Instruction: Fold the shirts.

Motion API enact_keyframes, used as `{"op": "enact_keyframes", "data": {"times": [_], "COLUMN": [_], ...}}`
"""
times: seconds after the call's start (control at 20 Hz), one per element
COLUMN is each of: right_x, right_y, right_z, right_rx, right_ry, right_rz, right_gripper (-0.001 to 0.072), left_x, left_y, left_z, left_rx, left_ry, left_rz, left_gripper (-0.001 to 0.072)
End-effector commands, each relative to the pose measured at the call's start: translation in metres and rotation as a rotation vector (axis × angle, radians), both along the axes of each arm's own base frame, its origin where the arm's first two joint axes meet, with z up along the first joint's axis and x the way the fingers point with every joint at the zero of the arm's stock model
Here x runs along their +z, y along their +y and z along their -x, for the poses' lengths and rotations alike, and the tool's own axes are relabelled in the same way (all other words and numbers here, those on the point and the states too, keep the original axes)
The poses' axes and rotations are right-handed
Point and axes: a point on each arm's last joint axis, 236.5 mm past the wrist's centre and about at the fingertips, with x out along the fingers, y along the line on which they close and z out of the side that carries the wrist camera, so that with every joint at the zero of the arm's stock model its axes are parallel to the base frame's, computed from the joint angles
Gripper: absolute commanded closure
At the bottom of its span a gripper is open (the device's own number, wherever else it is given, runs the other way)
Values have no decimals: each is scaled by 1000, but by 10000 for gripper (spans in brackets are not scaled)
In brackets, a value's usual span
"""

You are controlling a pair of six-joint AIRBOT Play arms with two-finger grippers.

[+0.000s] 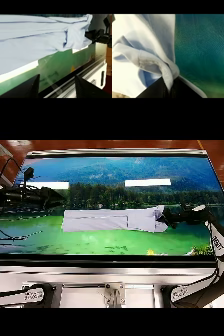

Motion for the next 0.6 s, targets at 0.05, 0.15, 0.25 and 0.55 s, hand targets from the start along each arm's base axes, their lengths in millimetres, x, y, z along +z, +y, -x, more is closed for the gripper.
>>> {"op": "enact_keyframes", "data": {"times": [0.05, 0.15, 0.25, 0.55], "right_x": [45, 88, 137, 256], "right_y": [16, 17, 19, 37], "right_z": [-5, -9, -10, 31], "right_rx": [97, 128, 143, 163], "right_ry": [-90, -168, -261, -434], "right_rz": [-64, -50, -22, 21], "right_gripper": [643, 643, 643, 643], "left_x": [7, 0, -21, -116], "left_y": [-20, -40, -73, -213], "left_z": [-20, -32, -41, -13], "left_rx": [36, 42, 21, -106], "left_ry": [-80, -108, -117, 41], "left_rz": [3, -10, -25, 18], "left_gripper": [419, 622, 665, 666]}}
